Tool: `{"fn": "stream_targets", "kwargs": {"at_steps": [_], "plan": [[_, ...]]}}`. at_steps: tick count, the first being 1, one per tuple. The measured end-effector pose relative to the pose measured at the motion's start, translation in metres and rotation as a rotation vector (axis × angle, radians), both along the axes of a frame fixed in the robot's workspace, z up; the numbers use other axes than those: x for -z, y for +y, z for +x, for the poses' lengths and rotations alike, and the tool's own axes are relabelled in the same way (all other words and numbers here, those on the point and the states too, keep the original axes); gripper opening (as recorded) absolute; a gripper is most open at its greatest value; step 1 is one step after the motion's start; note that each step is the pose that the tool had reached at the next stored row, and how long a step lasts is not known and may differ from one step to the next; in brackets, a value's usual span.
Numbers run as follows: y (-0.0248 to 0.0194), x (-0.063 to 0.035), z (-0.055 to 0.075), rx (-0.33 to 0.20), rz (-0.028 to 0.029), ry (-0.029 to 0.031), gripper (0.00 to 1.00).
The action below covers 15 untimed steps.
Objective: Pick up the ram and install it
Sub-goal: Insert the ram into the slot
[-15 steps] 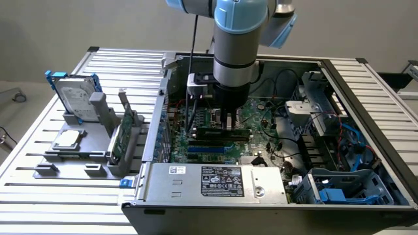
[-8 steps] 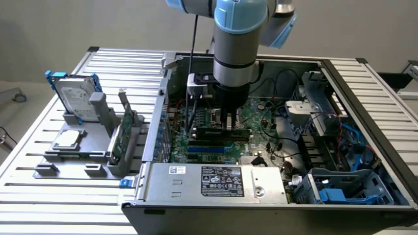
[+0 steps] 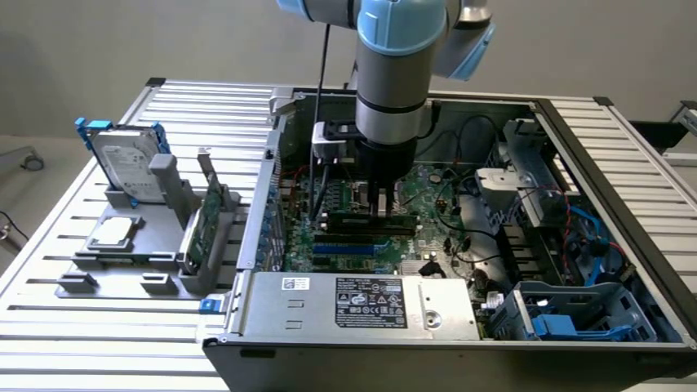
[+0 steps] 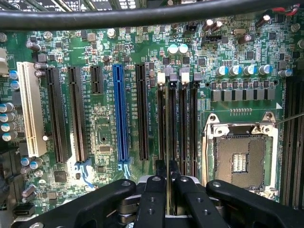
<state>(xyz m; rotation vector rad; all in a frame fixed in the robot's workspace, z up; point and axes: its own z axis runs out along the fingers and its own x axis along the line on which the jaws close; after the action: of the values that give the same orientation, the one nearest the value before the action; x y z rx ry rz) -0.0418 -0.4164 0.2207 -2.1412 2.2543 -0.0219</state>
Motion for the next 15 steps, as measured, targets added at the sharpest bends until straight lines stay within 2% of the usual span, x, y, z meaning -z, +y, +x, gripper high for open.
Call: {"fn": "stream_targets", "kwargs": {"at_steps": [7,15], "plan": [[-0.0016,0.0001,0.0000,0.000,0.0001,-0.0003,0.14],[-0.0025,0.0005,0.0000,0.000,0.0000,-0.0043,0.14]]}}
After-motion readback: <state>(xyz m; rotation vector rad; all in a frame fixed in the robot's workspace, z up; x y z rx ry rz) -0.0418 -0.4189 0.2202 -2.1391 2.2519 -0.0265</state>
